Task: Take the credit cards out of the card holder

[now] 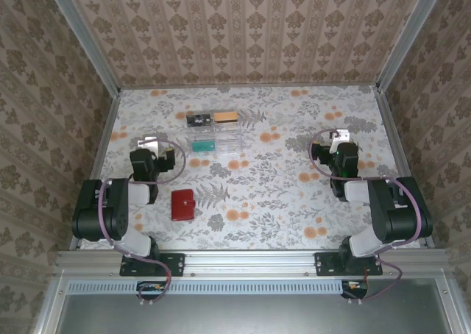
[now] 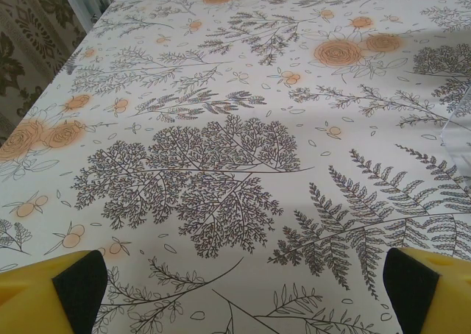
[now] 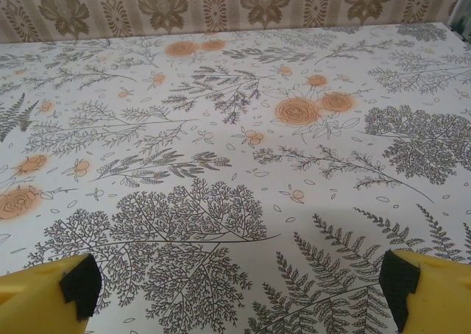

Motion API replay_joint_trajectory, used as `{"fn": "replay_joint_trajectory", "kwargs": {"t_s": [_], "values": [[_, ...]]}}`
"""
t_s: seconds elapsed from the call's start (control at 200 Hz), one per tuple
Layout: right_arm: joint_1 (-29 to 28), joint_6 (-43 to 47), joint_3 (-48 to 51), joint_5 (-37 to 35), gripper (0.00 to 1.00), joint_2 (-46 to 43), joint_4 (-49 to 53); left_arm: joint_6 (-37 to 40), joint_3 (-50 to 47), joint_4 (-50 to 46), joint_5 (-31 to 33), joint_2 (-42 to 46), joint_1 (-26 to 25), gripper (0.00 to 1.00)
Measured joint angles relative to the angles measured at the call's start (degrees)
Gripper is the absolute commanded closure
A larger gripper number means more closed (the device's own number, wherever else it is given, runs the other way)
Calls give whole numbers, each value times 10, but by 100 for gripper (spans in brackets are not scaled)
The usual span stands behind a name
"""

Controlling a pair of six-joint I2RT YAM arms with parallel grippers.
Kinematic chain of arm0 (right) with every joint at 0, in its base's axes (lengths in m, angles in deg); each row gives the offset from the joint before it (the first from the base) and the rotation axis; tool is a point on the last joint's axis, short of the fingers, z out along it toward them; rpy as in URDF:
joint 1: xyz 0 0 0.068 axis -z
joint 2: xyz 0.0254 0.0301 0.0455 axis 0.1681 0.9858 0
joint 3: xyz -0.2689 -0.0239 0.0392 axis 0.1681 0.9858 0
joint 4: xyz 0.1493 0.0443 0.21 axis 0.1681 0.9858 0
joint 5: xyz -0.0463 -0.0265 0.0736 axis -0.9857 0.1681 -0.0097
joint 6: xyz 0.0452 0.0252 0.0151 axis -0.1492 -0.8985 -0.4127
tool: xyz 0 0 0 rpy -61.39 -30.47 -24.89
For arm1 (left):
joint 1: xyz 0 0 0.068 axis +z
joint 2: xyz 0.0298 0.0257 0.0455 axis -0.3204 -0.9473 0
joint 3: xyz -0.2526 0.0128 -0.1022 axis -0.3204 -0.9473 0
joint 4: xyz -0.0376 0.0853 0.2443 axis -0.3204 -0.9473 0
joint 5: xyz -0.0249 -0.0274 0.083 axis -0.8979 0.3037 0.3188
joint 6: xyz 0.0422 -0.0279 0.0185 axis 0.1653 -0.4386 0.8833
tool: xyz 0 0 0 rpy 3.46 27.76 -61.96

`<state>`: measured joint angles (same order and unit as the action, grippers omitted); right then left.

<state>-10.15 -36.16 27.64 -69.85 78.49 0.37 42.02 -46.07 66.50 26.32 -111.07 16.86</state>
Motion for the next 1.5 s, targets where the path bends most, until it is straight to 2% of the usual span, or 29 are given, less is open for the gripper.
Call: {"fn": "replay_joint_trajectory", "kwargs": {"t_s": [0.925, 1.045, 1.19, 1.375, 1.5], "values": [[0, 0, 0, 0, 0, 0, 0, 2, 5, -14, -19, 5, 3, 0], [0, -1, 0, -2, 0, -15, 24, 1, 47, -119, -11, 59, 4, 0], [0, -10, -14, -14, 0, -103, 121, -19, 158, -280, 24, 150, 3, 0], [0, -89, -76, -14, 0, -214, 240, -119, 277, -482, 48, 230, 8, 0], [0, -149, -128, -2, 0, -248, 326, -183, 297, -597, 31, 258, 12, 0]]}}
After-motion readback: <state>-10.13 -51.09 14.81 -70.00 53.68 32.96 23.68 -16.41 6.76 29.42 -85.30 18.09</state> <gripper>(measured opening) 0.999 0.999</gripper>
